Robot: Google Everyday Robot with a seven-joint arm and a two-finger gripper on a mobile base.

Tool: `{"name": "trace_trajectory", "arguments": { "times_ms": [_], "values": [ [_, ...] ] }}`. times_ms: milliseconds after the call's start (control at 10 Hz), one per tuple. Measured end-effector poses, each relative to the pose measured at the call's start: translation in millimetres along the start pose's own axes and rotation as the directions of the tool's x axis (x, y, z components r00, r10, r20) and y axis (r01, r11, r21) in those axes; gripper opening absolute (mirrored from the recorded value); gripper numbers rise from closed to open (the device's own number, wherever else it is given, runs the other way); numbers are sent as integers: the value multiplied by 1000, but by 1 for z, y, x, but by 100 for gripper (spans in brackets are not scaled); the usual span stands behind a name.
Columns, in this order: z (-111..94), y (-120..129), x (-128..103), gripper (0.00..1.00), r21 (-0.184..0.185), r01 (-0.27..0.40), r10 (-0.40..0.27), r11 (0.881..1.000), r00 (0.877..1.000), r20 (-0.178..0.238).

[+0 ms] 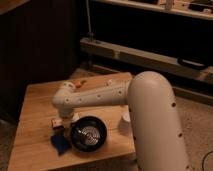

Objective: Place the eraser on the white sponge

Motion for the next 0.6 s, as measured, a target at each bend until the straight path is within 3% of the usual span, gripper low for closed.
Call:
{"name": "trace_trajectory", "arguments": {
  "times_ms": [200,400,600],
  "values": [
    [-25,-22,8,0,-23,31,-32,999,999,-23],
    [-35,-45,14,0,-21,82,-82,996,996,-21],
    [-28,-67,5,0,2,129,-129,992,991,34]
  ]
}}
